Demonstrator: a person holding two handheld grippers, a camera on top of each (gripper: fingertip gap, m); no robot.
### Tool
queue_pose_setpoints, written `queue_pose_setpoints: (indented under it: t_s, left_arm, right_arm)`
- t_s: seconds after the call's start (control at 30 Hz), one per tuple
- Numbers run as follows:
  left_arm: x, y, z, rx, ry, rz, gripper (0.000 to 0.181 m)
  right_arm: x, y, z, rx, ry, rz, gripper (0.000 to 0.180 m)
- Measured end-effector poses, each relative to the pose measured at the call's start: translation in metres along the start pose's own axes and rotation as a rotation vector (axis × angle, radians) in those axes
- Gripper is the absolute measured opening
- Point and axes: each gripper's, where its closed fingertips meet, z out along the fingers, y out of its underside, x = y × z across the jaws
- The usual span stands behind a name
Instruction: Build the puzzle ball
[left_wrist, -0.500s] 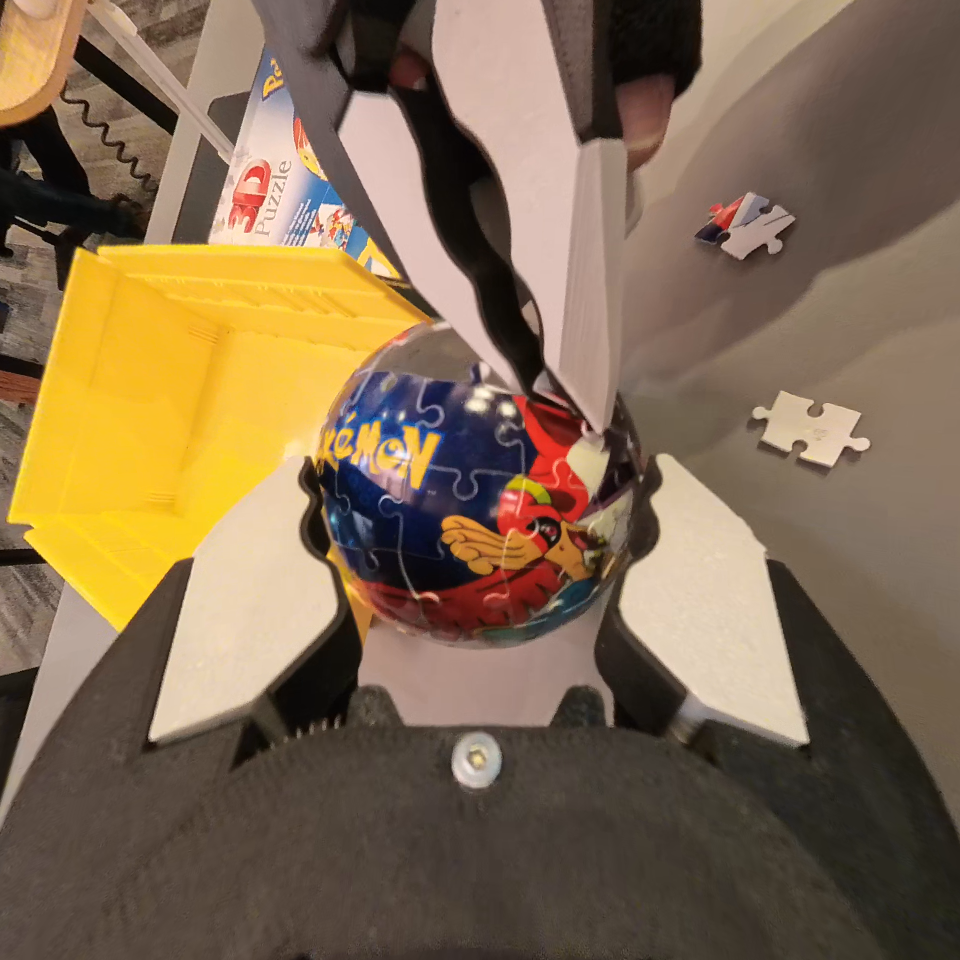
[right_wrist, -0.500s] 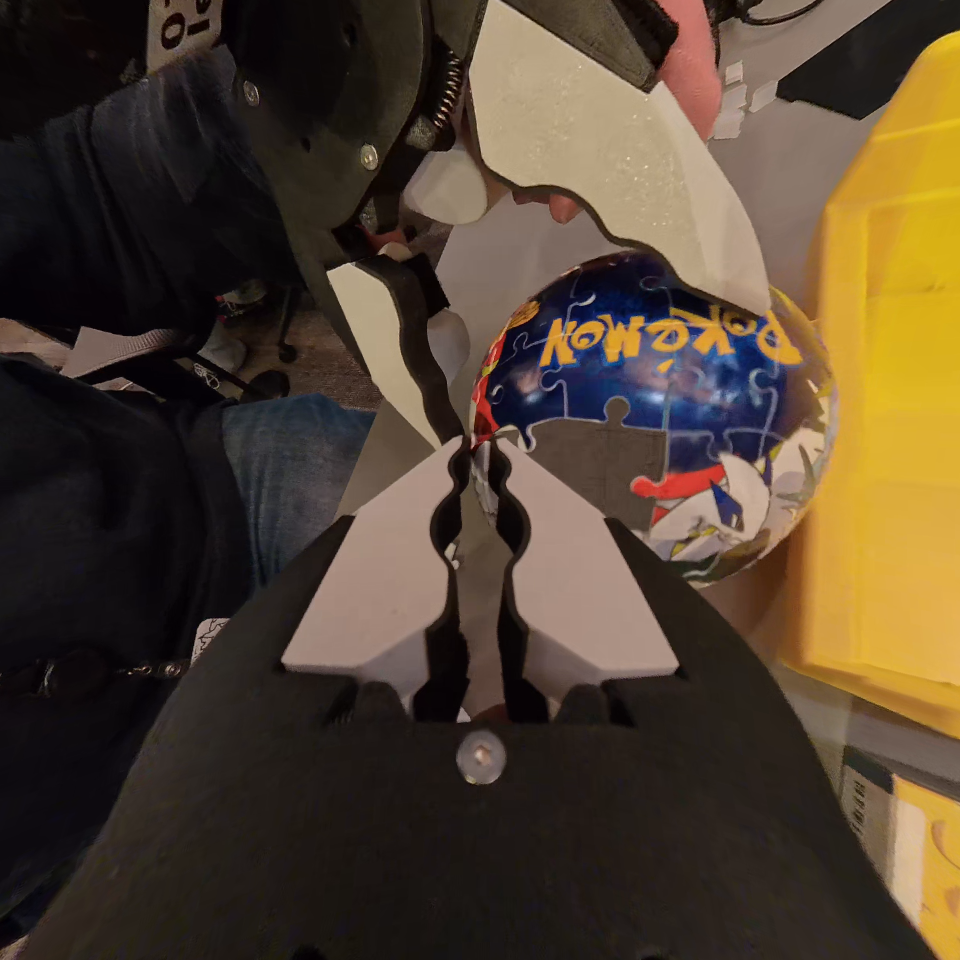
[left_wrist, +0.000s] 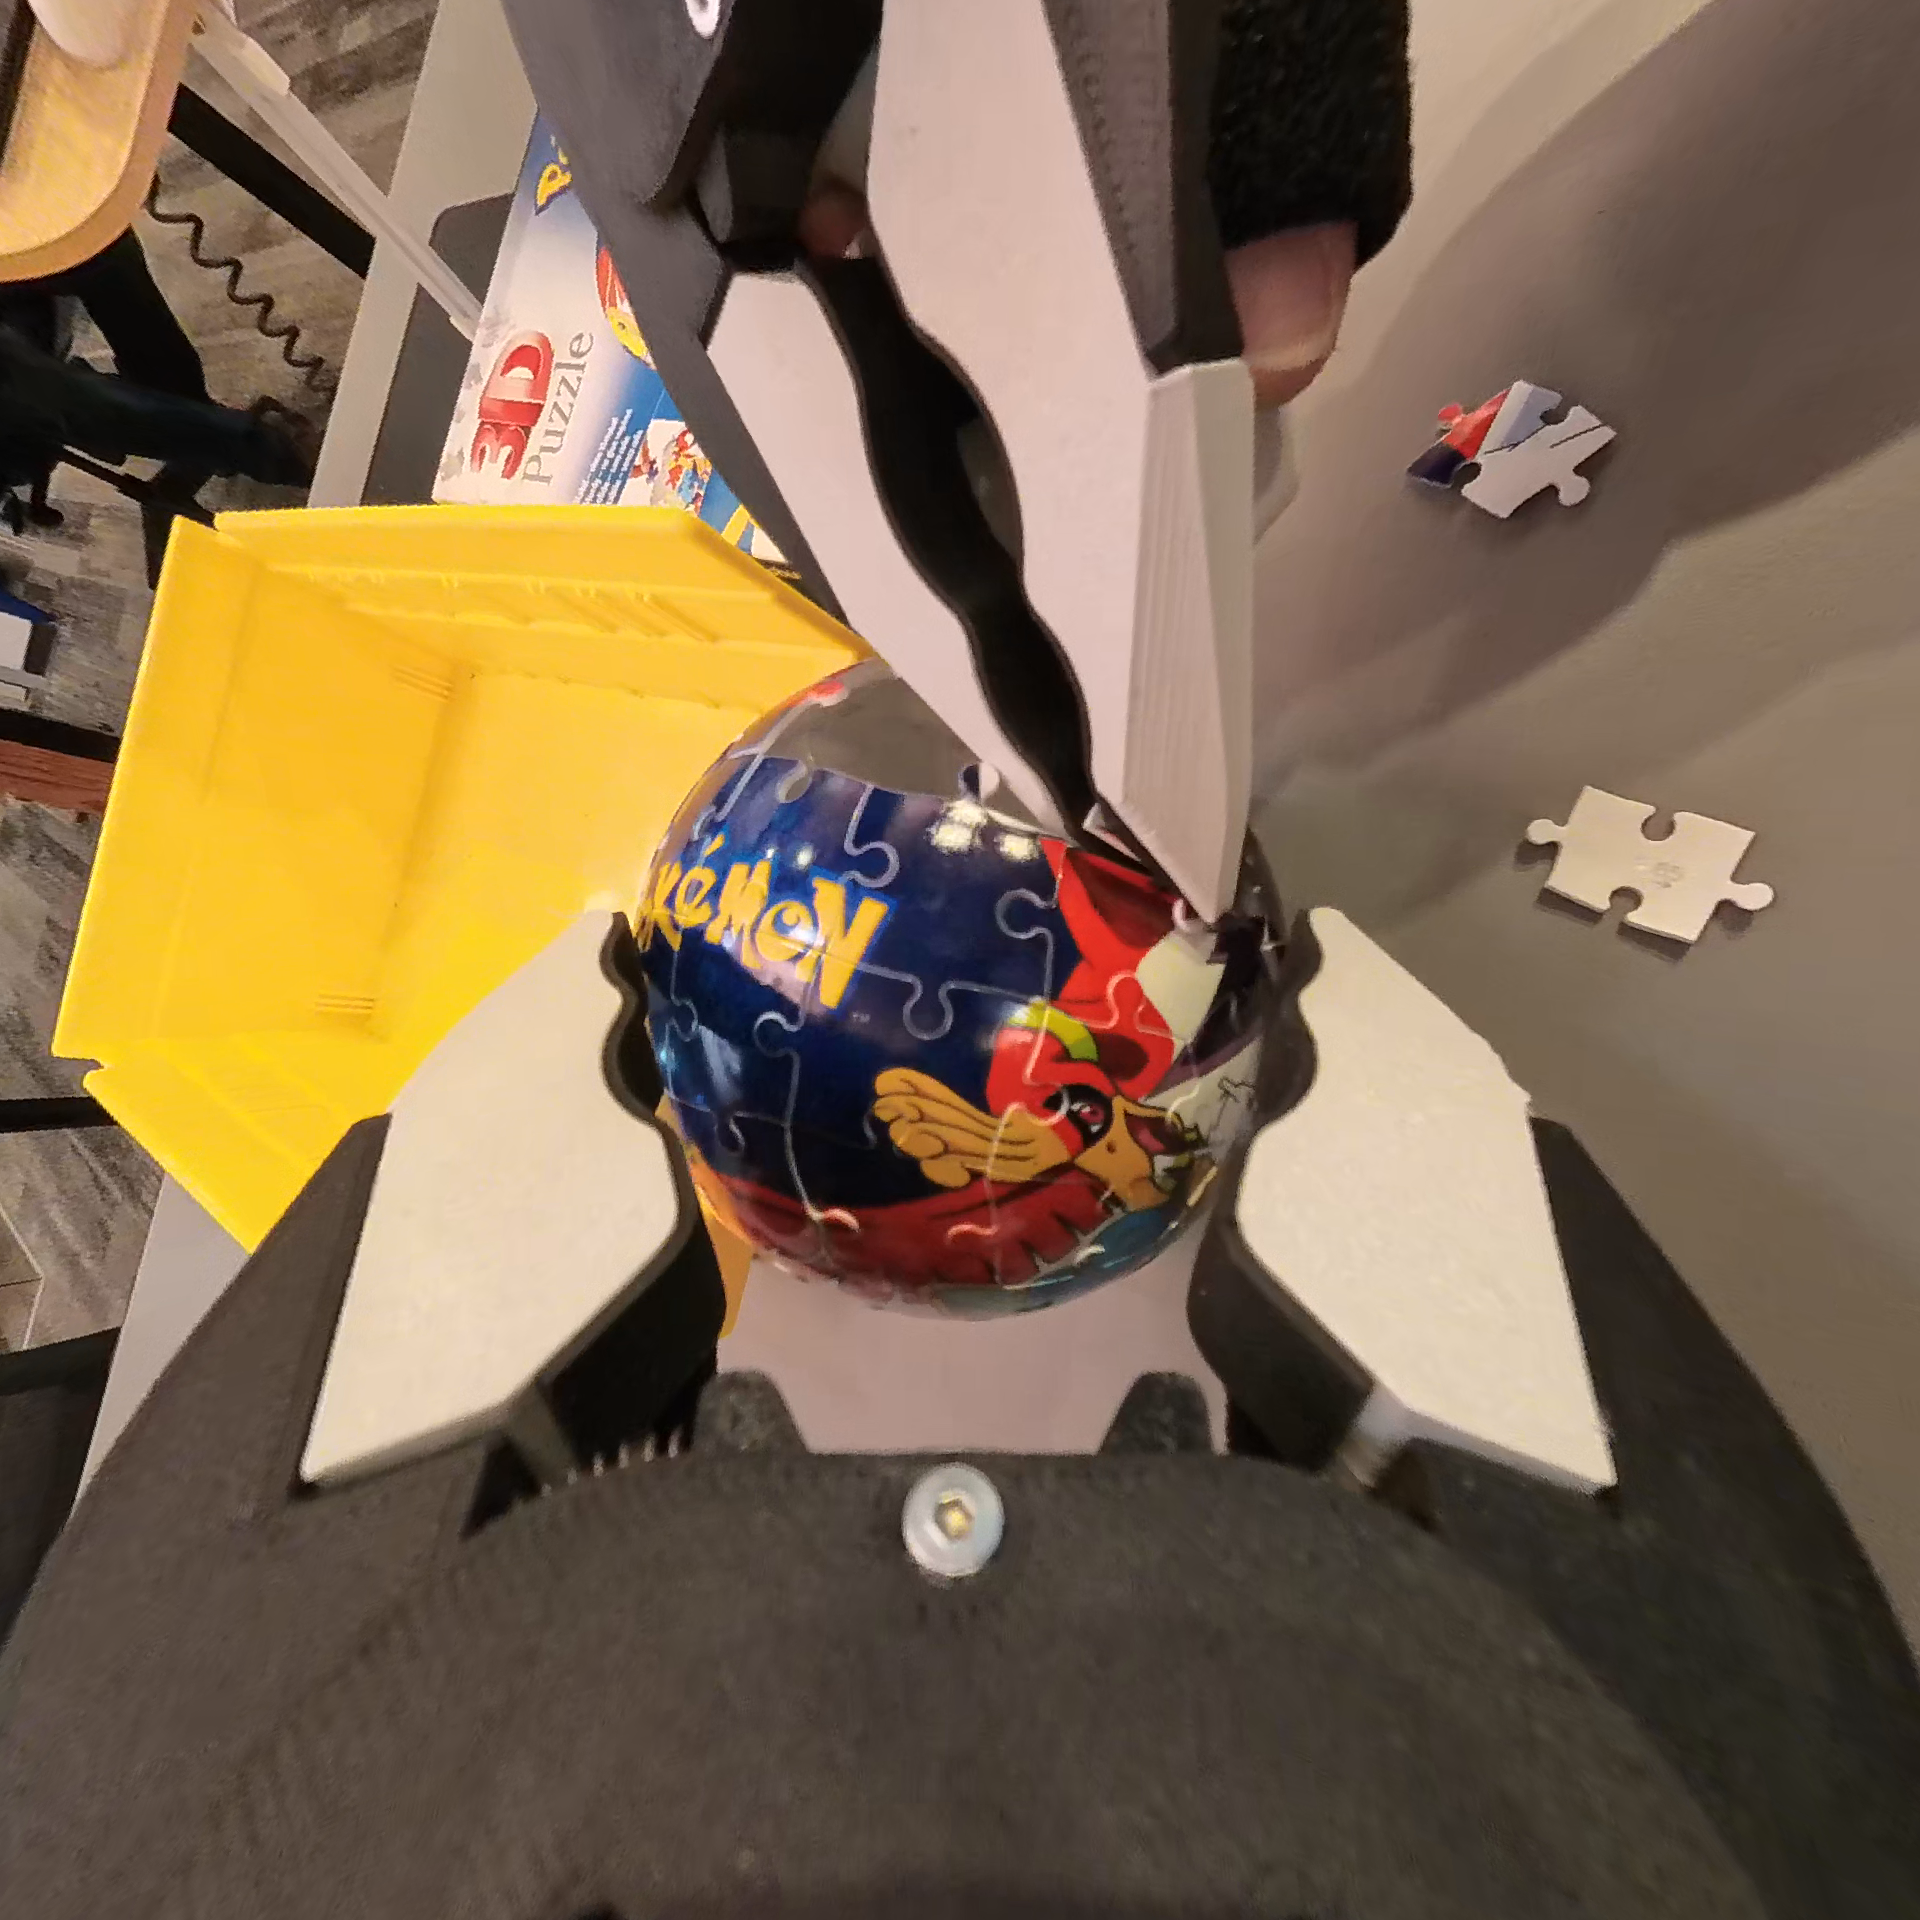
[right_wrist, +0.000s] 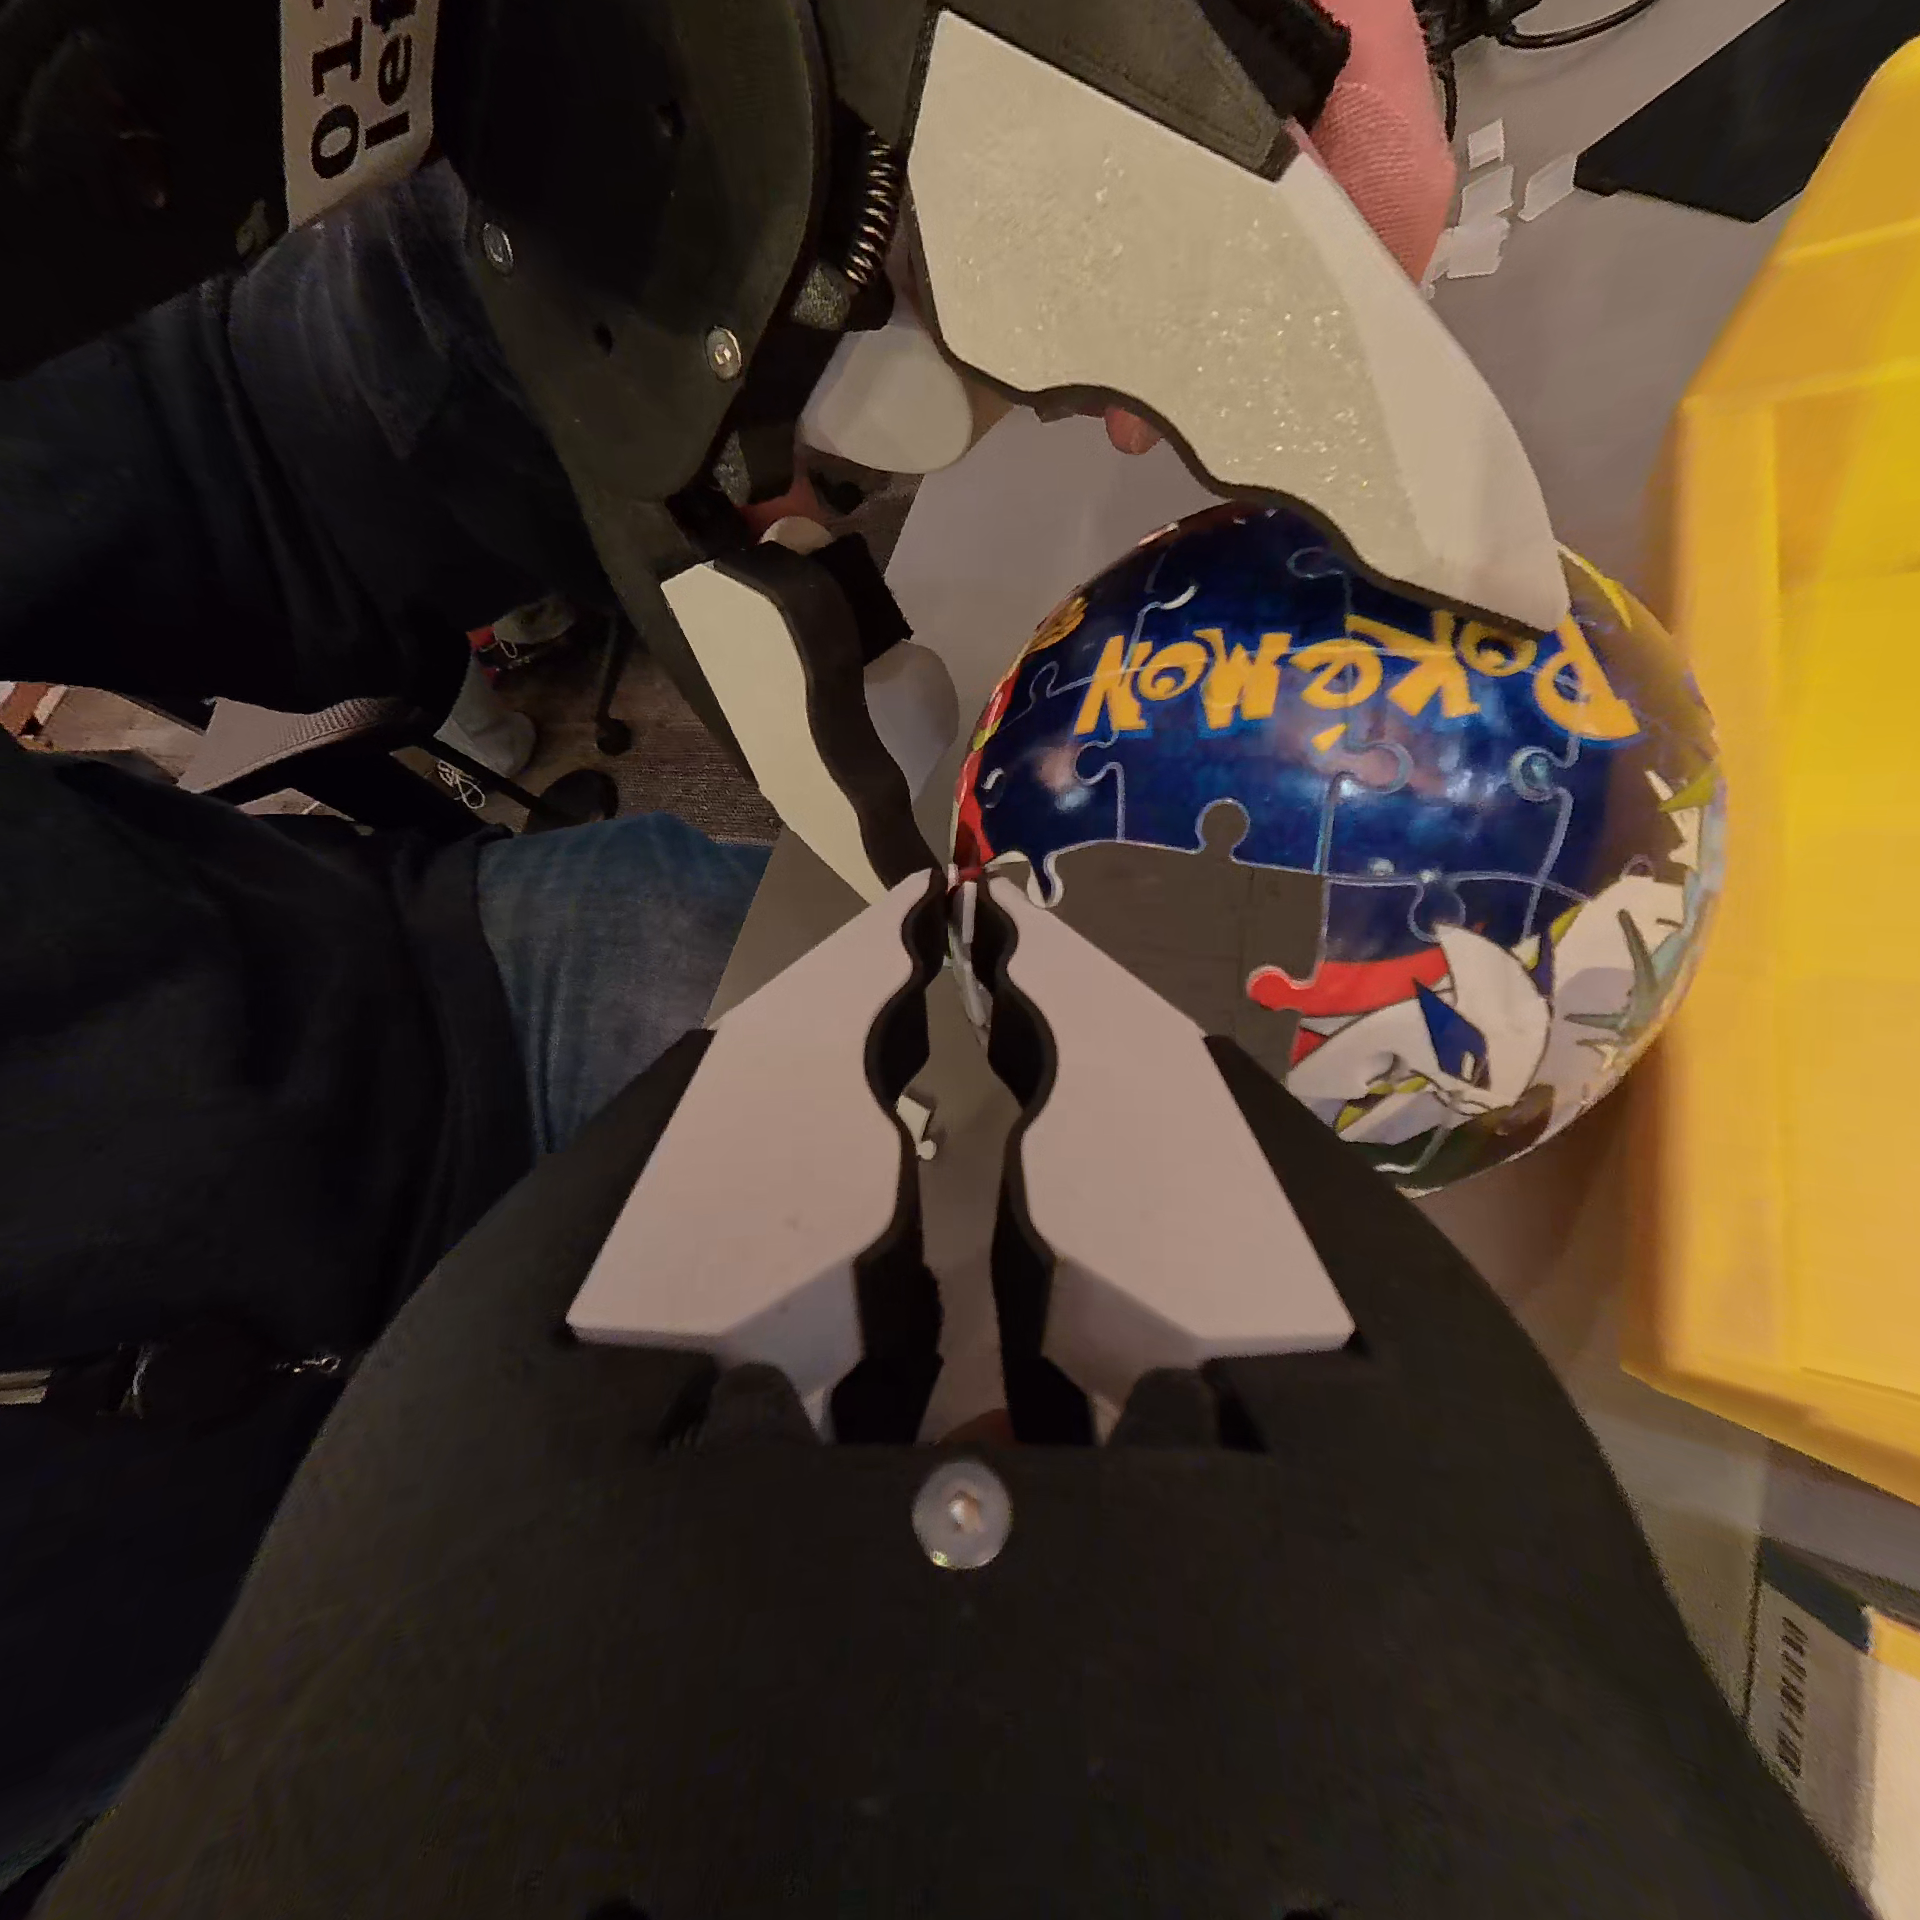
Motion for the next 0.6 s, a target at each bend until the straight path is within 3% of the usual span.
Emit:
queue_pose_setpoints:
  t_s: [0.6]
  left_arm:
    - [0.0002,-0.0002,0.0001,0.003,-0.016,0.007,0.113]
  right_arm:
    - [0.0005,0.0023,-0.0032,-0.055,0.054,-0.053,0.014]
